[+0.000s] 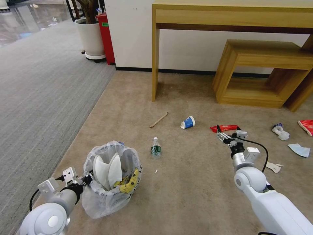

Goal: Pick up the trash bin and place the garbage on the floor into it.

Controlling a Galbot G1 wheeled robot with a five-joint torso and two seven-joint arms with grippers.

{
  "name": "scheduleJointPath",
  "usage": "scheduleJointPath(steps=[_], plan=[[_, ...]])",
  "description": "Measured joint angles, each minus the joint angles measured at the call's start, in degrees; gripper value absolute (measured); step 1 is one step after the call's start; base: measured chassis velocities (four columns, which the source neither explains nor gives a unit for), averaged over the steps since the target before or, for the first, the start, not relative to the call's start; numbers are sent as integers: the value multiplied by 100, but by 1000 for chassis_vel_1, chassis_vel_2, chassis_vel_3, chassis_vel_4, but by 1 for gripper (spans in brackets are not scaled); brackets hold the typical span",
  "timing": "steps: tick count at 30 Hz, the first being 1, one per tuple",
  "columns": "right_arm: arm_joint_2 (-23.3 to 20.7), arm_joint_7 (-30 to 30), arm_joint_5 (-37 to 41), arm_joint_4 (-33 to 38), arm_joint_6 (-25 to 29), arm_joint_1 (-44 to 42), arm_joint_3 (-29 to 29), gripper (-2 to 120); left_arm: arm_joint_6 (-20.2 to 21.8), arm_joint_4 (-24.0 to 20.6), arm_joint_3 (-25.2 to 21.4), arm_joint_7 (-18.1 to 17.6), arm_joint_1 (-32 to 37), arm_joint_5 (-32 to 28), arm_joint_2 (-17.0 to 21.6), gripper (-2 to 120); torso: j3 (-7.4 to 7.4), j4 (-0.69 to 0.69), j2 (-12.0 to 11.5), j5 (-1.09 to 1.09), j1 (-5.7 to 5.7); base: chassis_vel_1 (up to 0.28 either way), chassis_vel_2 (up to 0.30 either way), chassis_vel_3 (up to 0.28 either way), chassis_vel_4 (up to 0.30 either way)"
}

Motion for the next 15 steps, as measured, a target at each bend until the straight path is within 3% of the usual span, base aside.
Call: scheduleJointPath(steps=[9,15], plan=[[80,-2,-160,-49,45,-23,-37,100,-1,-38,-15,-4,2,-38,-11,1,0,1,0,-1,0,75,85,-75,-77],[110,-47,-368,-258,448,-12,-62,100,-3,-63,-20,-6,41,-9,-34,1,0,1,0,-2,0,104,92,-103,-104]])
